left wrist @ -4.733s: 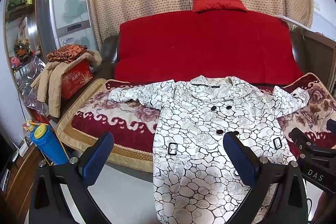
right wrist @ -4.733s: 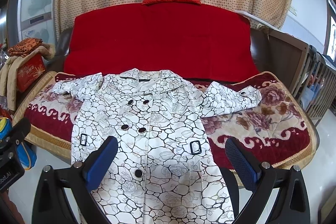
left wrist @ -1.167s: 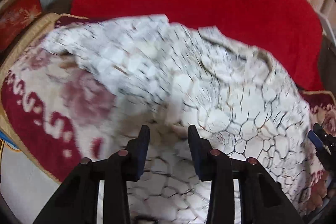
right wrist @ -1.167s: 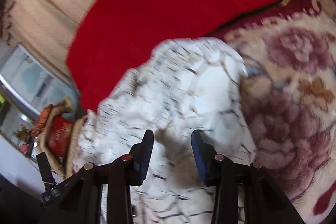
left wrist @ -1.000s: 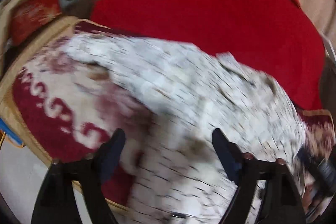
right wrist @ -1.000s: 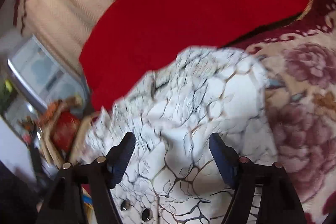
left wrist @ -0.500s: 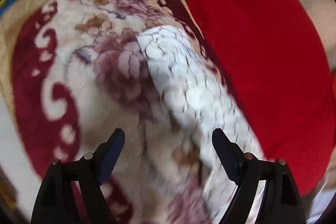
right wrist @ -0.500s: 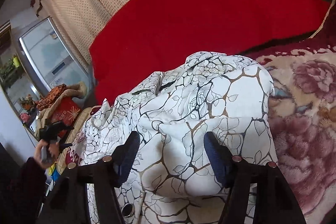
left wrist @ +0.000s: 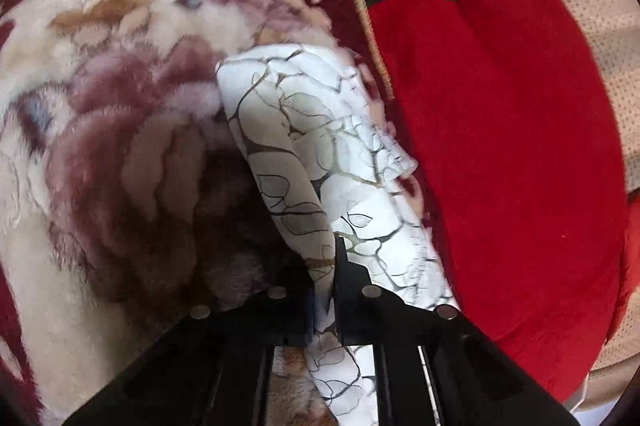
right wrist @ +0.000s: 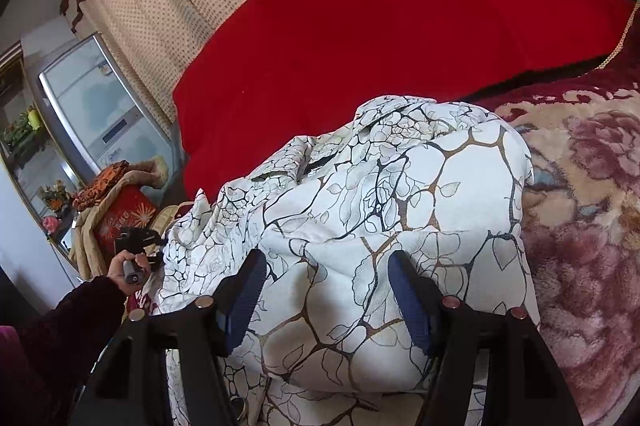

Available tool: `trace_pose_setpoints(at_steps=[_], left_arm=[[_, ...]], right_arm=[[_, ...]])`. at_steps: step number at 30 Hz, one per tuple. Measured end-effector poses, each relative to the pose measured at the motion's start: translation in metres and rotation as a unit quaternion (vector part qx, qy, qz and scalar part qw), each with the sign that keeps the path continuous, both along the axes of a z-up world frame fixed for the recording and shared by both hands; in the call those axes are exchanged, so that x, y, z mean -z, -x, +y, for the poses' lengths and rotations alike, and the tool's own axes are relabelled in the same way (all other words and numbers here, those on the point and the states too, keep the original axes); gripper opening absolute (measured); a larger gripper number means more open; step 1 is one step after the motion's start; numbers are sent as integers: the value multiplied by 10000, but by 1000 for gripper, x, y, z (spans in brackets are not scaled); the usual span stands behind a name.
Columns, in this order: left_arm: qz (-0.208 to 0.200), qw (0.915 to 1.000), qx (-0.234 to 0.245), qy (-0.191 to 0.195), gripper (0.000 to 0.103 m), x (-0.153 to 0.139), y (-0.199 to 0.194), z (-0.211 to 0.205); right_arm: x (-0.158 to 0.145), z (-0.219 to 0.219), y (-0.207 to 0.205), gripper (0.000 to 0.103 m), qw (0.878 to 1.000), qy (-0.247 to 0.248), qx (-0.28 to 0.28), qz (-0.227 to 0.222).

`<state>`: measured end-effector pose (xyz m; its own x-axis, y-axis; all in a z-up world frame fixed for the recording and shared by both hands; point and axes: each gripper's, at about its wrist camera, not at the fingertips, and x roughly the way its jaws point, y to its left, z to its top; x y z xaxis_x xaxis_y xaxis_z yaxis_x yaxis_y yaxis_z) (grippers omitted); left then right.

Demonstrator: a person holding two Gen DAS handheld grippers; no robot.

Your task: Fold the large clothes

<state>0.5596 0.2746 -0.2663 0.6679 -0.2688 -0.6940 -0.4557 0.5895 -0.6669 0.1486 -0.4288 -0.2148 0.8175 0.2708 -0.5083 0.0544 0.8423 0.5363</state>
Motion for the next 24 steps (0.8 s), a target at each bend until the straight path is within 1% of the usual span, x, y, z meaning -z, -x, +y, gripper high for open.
trace_pose_setpoints(at_steps=[1,3,6,7,9,10,11,12,14,15,16,18,19,20,21,22,24], left_arm=[[-191,9997,76,-110,5,-10,3,-4],[-512,9970,326,-473,4,-37,8,-15],[-937,9884,802,-889,3,-87,19,-38],[-1068,9842,957,-1036,3,-105,28,-46],[-1364,9727,1285,-1366,3,-143,44,-67],[-1539,9657,1460,-1498,3,-162,53,-80],[-1734,9569,1684,-1607,3,-184,66,-95],[-1861,9500,1856,-1687,3,-199,77,-106],[-2085,9319,2279,-1899,3,-232,100,-142],[-2164,9243,2450,-1972,3,-243,111,-157],[-2293,9111,2715,-2088,3,-258,129,-182],[-2453,8913,3091,-2233,3,-274,153,-216],[-2543,8758,3371,-2337,3,-283,171,-243],[-2586,8658,3549,-2397,3,-287,183,-261],[-2620,8556,3738,-2440,3,-290,193,-279],[-2652,8396,4031,-2495,3,-292,209,-307],[-2638,8195,4394,-2563,3,-288,231,-344]], right_arm=[[-1,-1,1,66,10000,7,21,-29],[-3,-2,3,66,9999,-19,66,-80],[-6,-5,8,66,9997,-59,149,-162],[-6,-5,9,66,9996,-73,174,-189],[-10,-8,16,66,9992,-126,245,-279],[-12,-9,19,66,9990,-151,272,-316],[-13,-10,22,66,9988,-173,300,-353],[-17,-12,28,66,9983,-211,344,-415],[-22,-15,36,66,9976,-265,396,-502],[-27,-17,42,66,9969,-311,434,-576],[-30,-18,47,66,9964,-334,459,-627],[-40,-23,62,66,9949,-383,520,-775],[-44,-26,68,66,9942,-403,556,-830],[-47,-29,75,66,9934,-428,597,-885],[-52,-33,83,66,9923,-463,643,-956],[-57,-38,92,66,9911,-479,703,-1023],[-66,-46,106,66,9891,-470,827,-1121]])
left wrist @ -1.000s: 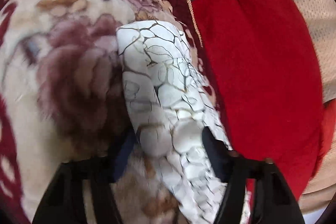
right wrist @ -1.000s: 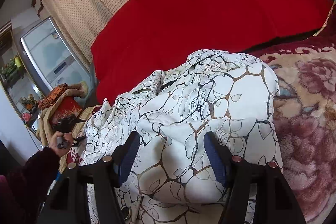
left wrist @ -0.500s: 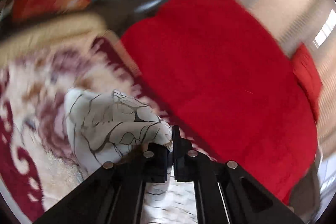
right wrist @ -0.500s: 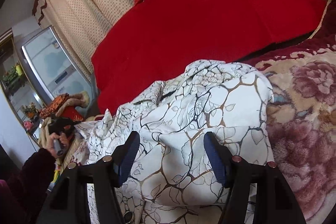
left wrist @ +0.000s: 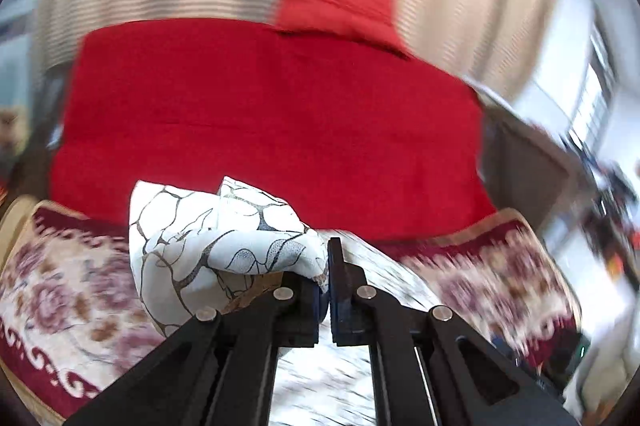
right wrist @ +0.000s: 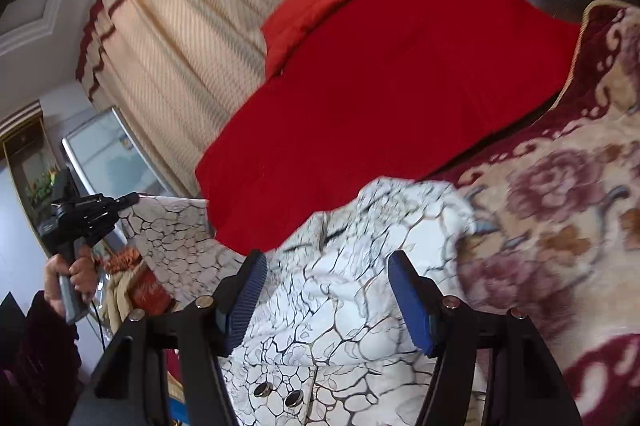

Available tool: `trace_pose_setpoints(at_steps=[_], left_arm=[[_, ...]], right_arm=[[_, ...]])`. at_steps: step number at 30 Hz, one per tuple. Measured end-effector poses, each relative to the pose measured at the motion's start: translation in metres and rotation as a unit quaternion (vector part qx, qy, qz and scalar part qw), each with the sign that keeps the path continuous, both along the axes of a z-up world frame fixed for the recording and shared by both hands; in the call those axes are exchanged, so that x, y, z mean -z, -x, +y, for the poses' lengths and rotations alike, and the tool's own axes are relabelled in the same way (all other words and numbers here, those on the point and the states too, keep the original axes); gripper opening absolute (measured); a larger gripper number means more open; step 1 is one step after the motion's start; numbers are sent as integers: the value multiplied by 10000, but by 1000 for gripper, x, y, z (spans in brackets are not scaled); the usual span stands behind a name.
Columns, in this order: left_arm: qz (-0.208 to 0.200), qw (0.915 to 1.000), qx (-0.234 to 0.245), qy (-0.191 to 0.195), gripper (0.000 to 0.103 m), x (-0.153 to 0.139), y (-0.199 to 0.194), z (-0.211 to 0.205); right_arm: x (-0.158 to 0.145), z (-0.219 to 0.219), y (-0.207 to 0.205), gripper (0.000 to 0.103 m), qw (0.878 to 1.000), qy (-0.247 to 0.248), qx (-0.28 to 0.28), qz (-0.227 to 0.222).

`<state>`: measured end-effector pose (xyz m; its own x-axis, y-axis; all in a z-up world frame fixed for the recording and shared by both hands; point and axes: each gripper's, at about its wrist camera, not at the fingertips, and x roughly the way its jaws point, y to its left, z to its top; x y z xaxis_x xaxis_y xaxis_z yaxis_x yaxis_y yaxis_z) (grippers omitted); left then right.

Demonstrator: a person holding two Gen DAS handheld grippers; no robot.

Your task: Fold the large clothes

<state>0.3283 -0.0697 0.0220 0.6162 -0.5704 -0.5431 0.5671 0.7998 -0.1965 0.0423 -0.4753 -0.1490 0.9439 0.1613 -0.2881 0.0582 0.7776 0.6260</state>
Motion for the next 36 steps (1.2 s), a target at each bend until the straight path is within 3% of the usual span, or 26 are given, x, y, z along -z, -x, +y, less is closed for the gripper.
trace_pose_setpoints(at_steps=[3,4,7,9,10,12,13,15,16,19,23,25,29,32,33,35,36], left_arm=[[172,9976,511,-430,4,21,34,-63],[385,9950,712,-592,4,42,38,-84],[1087,9783,1243,-1249,17,99,52,-120],[1453,9670,1296,-1644,40,131,57,-123],[1676,9623,1240,-1747,42,145,57,-115],[1872,9641,1183,-1465,45,152,55,-94],[2010,9658,1205,-1110,49,150,54,-73],[2132,9674,1207,-640,71,145,52,-44],[2104,9700,1177,-310,73,141,52,-25],[1970,9742,1089,144,75,140,55,17],[1785,9827,345,356,77,159,53,72],[1845,9816,-101,484,77,172,45,94],[1925,9740,-1004,641,77,181,22,127],[1985,9699,-1276,601,77,182,7,132],[1993,9689,-1352,566,77,183,3,131],[2015,9683,-1365,565,77,185,-5,125],[2034,9679,-1368,550,77,187,-8,121]], right_arm=[[-9,-14,22,67,9997,-70,198,-125],[-11,-18,28,67,9995,-95,252,-154],[-16,-27,41,68,9990,-166,381,-168],[-17,-30,46,69,9991,-210,369,-84],[-18,-31,47,70,9991,-204,373,-7],[-18,-30,48,75,9991,-150,365,127],[-17,-28,46,76,9991,-118,355,183],[-16,-25,41,79,9990,-74,326,291],[-14,-22,35,79,9988,-66,281,408],[-10,-4,14,79,9975,28,64,703],[-17,39,-25,79,9916,573,-451,1068],[-25,70,-54,79,9811,1039,-898,1364],[-34,137,-98,80,9546,1928,-1685,1521],[-22,194,-129,80,9167,2780,-2243,1792],[-18,202,-133,80,9109,2871,-2328,1833],[-4,225,-144,80,8906,3362,-2354,1960],[7,236,-150,80,8720,3867,-2227,2012]])
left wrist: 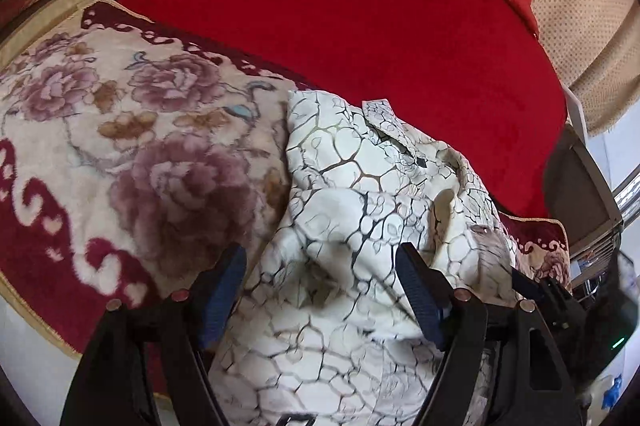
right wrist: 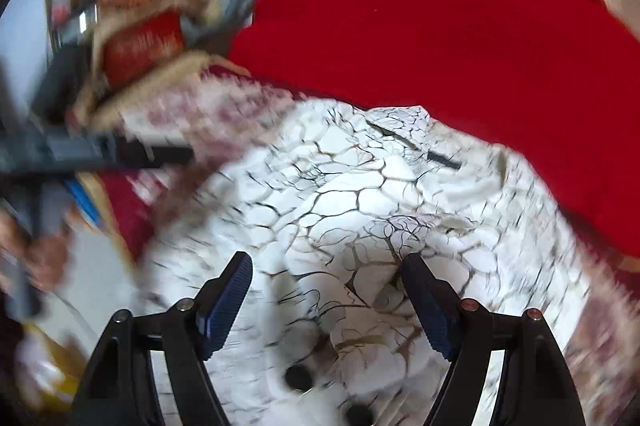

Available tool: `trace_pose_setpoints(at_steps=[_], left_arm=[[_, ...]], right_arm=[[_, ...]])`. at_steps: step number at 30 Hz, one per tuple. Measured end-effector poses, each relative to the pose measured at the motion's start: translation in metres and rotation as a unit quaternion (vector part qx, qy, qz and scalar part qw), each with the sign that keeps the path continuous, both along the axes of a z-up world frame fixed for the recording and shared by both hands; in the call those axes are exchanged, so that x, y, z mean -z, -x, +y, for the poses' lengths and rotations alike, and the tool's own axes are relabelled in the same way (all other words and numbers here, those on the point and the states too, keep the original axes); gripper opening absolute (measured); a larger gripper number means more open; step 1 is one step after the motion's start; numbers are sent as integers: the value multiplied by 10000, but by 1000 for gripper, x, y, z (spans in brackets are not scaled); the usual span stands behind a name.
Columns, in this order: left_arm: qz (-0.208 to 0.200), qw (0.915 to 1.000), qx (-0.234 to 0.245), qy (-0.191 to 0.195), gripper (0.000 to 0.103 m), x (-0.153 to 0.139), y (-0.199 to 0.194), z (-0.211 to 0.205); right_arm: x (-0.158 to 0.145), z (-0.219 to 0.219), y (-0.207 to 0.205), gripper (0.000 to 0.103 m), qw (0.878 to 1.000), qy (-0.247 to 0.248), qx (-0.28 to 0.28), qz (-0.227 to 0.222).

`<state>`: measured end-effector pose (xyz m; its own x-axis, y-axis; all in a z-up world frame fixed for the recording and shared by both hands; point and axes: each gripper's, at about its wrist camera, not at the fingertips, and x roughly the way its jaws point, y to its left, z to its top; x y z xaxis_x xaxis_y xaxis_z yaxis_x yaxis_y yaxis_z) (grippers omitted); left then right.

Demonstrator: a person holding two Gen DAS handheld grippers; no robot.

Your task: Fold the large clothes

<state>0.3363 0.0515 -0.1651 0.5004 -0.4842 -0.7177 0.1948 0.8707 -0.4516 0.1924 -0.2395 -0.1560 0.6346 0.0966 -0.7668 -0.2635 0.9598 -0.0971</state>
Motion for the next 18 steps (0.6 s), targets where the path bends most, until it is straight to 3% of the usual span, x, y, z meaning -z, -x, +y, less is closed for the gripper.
trace_pose_setpoints(at_steps=[2,3,4,5,8,11,12,14,15,16,17,18], left_arm=[[59,9999,13,-83,77,4,-7,-9],[77,9999,22,-120,77,7,-10,-12],[114,9998,15,-179,77,13,-16,-19],[145,9997,18,-220,77,16,-18,-23],[278,9978,58,-599,77,28,-22,-40],[211,9961,142,-843,77,34,-14,-48],[206,9952,150,-940,77,35,-11,-50],[202,9929,163,-1158,77,37,-4,-52],[177,9917,156,-1261,77,37,0,-52],[140,9909,131,-1333,77,35,4,-51],[92,9904,114,-1373,77,32,7,-50],[29,9902,105,-1393,77,28,11,-50]], right_arm=[[14,2,-7,78,9985,530,133,-86],[22,-5,-10,71,9975,620,335,-66],[23,-10,-12,47,9974,561,441,-50],[22,-27,-13,29,9969,323,718,21],[4,-79,-5,24,9885,-473,1432,-144],[-6,-134,19,24,9720,-1165,2013,-326],[-6,-164,34,24,9586,-1730,2235,-338],[5,-196,50,27,9391,-2401,2455,-127],[21,-219,61,28,9210,-2956,2534,143],[29,-227,69,40,9094,-3253,2574,293],[38,-237,82,69,8944,-3504,2744,436],[40,-241,90,77,8884,-3564,2861,431]])
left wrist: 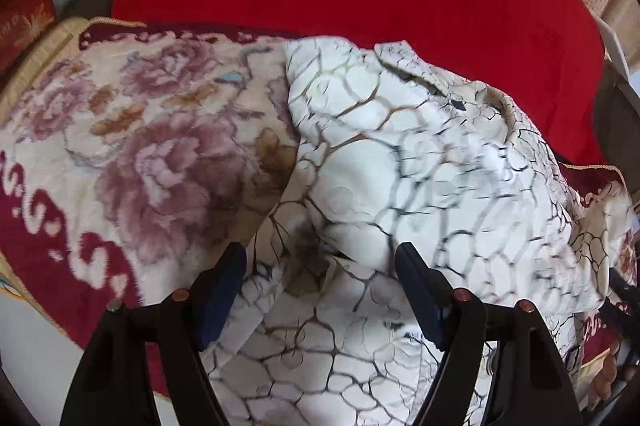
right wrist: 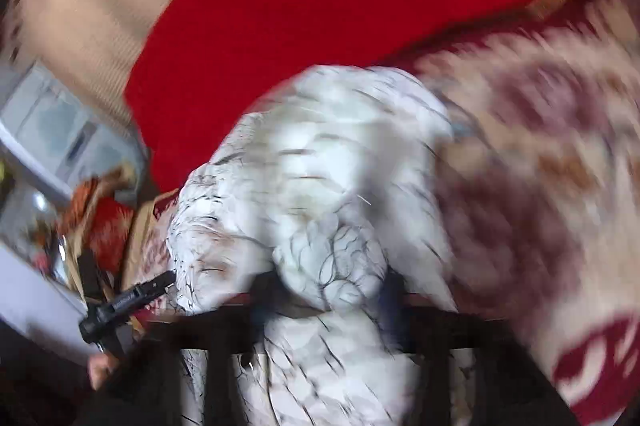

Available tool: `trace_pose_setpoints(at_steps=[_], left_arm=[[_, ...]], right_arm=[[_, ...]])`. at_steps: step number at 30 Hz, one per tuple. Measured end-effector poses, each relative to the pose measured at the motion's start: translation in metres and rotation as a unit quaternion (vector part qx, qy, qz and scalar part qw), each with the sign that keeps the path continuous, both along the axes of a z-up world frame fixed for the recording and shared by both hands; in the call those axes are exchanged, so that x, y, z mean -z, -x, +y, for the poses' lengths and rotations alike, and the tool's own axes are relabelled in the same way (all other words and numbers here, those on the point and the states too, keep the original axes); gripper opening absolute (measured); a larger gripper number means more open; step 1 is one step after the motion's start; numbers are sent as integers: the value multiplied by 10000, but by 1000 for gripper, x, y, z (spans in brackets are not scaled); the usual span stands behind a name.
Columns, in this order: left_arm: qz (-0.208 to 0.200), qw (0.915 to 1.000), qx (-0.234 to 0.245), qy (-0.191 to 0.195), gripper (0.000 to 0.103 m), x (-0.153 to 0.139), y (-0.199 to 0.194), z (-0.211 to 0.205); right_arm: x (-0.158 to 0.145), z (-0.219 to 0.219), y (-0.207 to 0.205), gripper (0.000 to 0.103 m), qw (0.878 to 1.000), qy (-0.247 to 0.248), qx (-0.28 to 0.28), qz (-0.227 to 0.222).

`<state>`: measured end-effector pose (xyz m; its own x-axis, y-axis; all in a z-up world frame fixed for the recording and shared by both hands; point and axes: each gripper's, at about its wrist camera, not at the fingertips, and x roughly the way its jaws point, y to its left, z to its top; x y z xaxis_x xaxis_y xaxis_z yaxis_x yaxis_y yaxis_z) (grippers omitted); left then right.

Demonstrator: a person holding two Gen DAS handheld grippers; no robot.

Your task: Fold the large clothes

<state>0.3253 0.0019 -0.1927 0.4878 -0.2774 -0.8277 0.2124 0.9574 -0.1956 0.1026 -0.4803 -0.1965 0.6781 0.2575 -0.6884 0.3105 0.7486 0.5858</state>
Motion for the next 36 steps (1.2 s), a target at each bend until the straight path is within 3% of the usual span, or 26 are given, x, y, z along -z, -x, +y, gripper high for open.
trace_pose_setpoints(at_steps=[3,6,9,12,14,15,16,17,19,21,24,25,28,30,31,32,33,35,36], left_arm=[[-353,9993,36,-156,77,-20,10,-5],[-696,9971,222,-195,77,-39,15,-19],[-818,9955,448,-191,77,-45,13,-37],[-680,9956,527,-366,77,-29,1,-56],[-508,9954,502,-645,77,-8,-11,-64],[-449,9947,438,-812,77,1,-15,-65],[-366,9941,320,-974,76,12,-20,-62],[-322,9941,264,-998,71,16,-20,-58],[-317,9948,208,-942,59,19,-20,-48],[-396,9943,164,-979,42,15,-18,-40],[-504,9948,-171,-869,41,-1,-18,-18],[-615,9949,-331,-725,41,-9,-16,-8],[-921,9922,-697,-462,41,-28,-13,9],[-1053,9906,-787,-384,41,-34,-10,10],[-1078,9907,-746,-364,41,-35,-11,5],[-1035,9915,-690,-394,41,-33,-13,0],[-964,9925,-622,-424,41,-30,-14,-6],[-756,9957,-393,-353,41,-21,-18,-20],[-686,9966,-309,-347,42,-17,-19,-26]], right_arm=[[-9,-16,31,78,9978,-221,377,-496],[-26,-26,36,81,9938,-347,528,-916],[-41,-30,24,81,9932,-212,676,-924],[-36,-34,6,81,9949,-159,749,-660],[-29,-33,-6,81,9953,-417,673,-559],[-24,-29,-19,80,9980,-270,520,-251],[-19,-26,-26,62,9990,-72,445,26],[-17,-21,-33,23,9989,132,357,284],[-18,-14,-43,19,9976,333,184,584],[-37,-10,-44,16,9981,477,96,389],[-79,2,-43,14,9972,479,-284,-502],[-97,6,-39,14,9929,446,-432,-1016],[-123,7,-18,14,9615,153,-787,-2629],[-112,-8,-4,14,9338,-32,-897,-3462],[-99,-15,-7,15,9370,23,-808,-3397],[-72,-29,-19,16,9575,107,-565,-2828],[-42,-43,-31,18,9802,108,-249,-1963],[0,-62,-29,18,9938,-34,238,-1085],[3,-64,-17,18,9924,98,416,-1157]])
